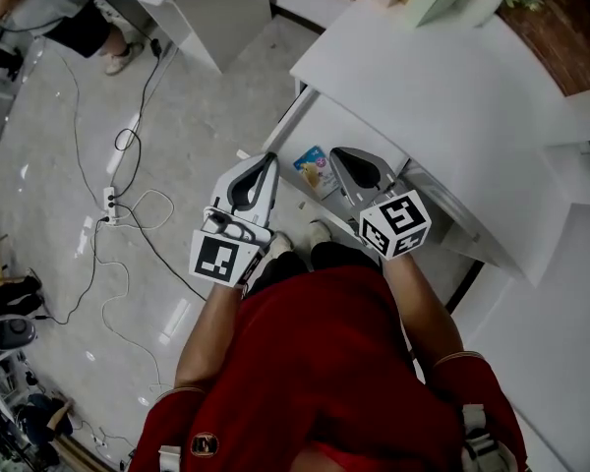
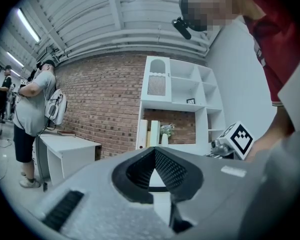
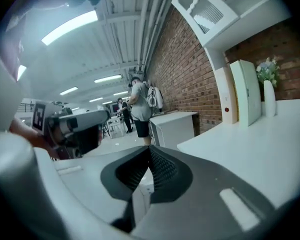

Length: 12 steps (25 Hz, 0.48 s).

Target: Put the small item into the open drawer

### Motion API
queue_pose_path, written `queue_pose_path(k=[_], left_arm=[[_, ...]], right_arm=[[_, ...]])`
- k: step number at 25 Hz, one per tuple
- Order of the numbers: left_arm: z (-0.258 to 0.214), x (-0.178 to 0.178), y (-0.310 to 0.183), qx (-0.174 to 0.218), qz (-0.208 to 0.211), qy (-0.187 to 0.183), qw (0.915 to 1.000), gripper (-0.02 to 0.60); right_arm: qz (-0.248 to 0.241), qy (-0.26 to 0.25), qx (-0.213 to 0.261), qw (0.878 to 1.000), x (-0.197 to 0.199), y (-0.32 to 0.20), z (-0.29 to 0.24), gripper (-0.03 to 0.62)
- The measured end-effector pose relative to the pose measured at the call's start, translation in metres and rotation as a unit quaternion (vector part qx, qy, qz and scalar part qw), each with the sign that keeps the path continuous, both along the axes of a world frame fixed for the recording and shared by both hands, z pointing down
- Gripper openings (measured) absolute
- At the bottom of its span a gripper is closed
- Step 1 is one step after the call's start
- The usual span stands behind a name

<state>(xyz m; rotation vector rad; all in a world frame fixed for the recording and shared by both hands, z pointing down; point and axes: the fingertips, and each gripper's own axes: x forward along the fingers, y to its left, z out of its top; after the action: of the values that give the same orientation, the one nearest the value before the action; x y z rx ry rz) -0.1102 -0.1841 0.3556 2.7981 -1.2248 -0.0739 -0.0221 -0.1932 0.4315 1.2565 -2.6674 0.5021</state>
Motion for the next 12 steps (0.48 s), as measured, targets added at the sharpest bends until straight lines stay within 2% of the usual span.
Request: queue_pose_path(k=[2,5,12], left_arm=[[-0.005,0.003,0.003,0.002,0.006,0.002,1.0000,0.000],[-0.015,0.006,0.008,0.009,0.015,0.005,0.9998,0.000],[-0.035,0.009,0.016,0.026,0.034,0.002,0.9991,0.000]], right_arm=[[-0.001,-0.028,0.015,0.999,-0.003,0.006,-0.022,0.012],[-0.014,-0.043,0.054,0.998,-0.010,0.016,-0.054,0.012],[-0.045,-0.024,0.128,0.990,-0.023,0.033,-0.095,0.012]])
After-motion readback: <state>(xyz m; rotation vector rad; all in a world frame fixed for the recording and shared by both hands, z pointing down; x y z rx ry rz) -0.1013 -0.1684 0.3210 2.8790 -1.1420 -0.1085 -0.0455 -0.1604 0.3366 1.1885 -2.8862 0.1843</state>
